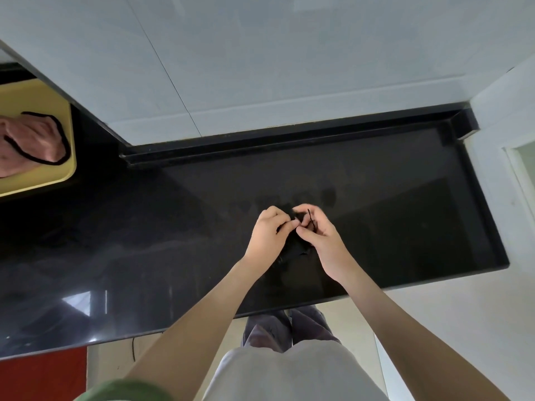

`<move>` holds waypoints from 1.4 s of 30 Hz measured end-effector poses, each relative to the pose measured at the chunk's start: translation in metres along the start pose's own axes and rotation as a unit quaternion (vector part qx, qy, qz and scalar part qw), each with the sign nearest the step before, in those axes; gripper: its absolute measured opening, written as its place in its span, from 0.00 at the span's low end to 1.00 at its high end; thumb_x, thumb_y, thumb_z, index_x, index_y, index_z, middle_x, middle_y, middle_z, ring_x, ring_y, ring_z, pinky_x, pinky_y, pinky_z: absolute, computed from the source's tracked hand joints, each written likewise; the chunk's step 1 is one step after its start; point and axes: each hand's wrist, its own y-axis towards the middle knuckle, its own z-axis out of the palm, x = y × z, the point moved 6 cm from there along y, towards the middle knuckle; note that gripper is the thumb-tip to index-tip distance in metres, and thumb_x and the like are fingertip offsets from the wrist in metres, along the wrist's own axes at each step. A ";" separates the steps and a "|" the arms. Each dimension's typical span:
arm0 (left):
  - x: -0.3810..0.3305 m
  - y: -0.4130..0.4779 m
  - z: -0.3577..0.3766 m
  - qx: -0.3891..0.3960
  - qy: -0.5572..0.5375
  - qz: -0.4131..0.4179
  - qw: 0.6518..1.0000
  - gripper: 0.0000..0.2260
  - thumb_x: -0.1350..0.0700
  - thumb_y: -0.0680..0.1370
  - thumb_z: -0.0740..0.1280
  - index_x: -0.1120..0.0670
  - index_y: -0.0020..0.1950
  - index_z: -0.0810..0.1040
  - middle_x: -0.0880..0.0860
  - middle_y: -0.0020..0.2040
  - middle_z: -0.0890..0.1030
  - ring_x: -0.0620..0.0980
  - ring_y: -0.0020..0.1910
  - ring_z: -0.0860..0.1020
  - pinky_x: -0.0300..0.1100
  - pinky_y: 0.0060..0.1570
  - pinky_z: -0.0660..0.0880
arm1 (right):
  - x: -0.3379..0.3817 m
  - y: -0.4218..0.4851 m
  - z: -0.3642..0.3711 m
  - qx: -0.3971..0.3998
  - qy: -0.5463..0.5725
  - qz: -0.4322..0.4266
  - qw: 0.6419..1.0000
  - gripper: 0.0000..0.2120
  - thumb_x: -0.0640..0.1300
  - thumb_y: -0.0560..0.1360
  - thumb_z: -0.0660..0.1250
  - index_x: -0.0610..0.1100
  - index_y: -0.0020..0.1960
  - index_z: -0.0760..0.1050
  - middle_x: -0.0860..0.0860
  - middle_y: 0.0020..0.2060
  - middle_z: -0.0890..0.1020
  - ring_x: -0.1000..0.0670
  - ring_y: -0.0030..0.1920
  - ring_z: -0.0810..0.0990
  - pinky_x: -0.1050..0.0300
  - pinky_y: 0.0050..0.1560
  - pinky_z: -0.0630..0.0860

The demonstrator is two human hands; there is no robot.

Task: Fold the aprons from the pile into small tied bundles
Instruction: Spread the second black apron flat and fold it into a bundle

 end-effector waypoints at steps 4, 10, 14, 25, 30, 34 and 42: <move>0.003 -0.004 -0.005 0.031 -0.215 -0.070 0.974 0.08 0.57 0.79 0.66 0.52 0.43 0.83 0.46 0.51 0.76 0.43 0.54 0.76 0.35 0.58 0.72 | 0.009 0.004 -0.015 -0.040 -0.142 -0.038 0.988 0.09 0.38 0.78 0.65 0.46 0.55 0.70 0.50 0.44 0.76 0.59 0.41 0.73 0.66 0.46 0.72; -0.001 -0.002 -0.007 0.152 -0.383 -0.103 0.905 0.09 0.61 0.81 0.61 0.59 0.47 0.81 0.49 0.50 0.83 0.45 0.52 0.80 0.37 0.55 0.74 | 0.009 0.010 -0.019 0.014 -0.301 -0.039 0.953 0.04 0.40 0.80 0.61 0.44 0.46 0.72 0.49 0.39 0.78 0.54 0.39 0.75 0.60 0.43 0.71; -0.001 -0.004 -0.006 0.156 -0.335 -0.089 0.925 0.10 0.60 0.81 0.61 0.58 0.44 0.81 0.50 0.44 0.81 0.45 0.48 0.78 0.37 0.51 0.74 | 0.013 0.016 -0.019 0.030 -0.395 -0.058 0.917 0.06 0.38 0.80 0.60 0.40 0.48 0.76 0.48 0.41 0.78 0.50 0.42 0.75 0.58 0.46 0.71; 0.005 0.003 -0.001 0.135 -0.165 -0.110 0.971 0.03 0.60 0.76 0.70 0.58 0.43 0.82 0.43 0.36 0.81 0.41 0.38 0.76 0.34 0.42 0.74 | 0.021 0.017 -0.039 0.015 -0.436 -0.024 0.900 0.06 0.41 0.78 0.64 0.41 0.47 0.80 0.53 0.47 0.76 0.54 0.46 0.77 0.67 0.46 0.68; 0.003 0.004 0.001 0.144 -0.113 -0.090 0.979 0.08 0.59 0.77 0.69 0.45 0.44 0.82 0.46 0.41 0.80 0.39 0.38 0.74 0.34 0.46 0.73 | 0.027 0.013 -0.048 0.008 -0.394 0.007 0.919 0.10 0.46 0.78 0.66 0.43 0.40 0.76 0.52 0.45 0.75 0.55 0.43 0.74 0.64 0.46 0.67; 0.003 0.006 0.001 0.132 -0.068 -0.092 0.985 0.10 0.57 0.76 0.70 0.50 0.54 0.73 0.44 0.35 0.77 0.37 0.32 0.70 0.31 0.38 0.69 | 0.031 0.000 -0.040 0.007 -0.198 0.030 0.980 0.11 0.46 0.81 0.61 0.44 0.41 0.76 0.53 0.39 0.77 0.56 0.42 0.74 0.63 0.47 0.69; 0.002 0.005 0.005 0.109 0.008 -0.069 0.992 0.06 0.56 0.79 0.66 0.51 0.41 0.77 0.52 0.43 0.79 0.45 0.45 0.75 0.34 0.45 0.69 | 0.024 -0.005 -0.015 0.089 -0.178 -0.023 0.980 0.11 0.35 0.80 0.59 0.47 0.52 0.76 0.52 0.37 0.77 0.58 0.40 0.74 0.66 0.45 0.71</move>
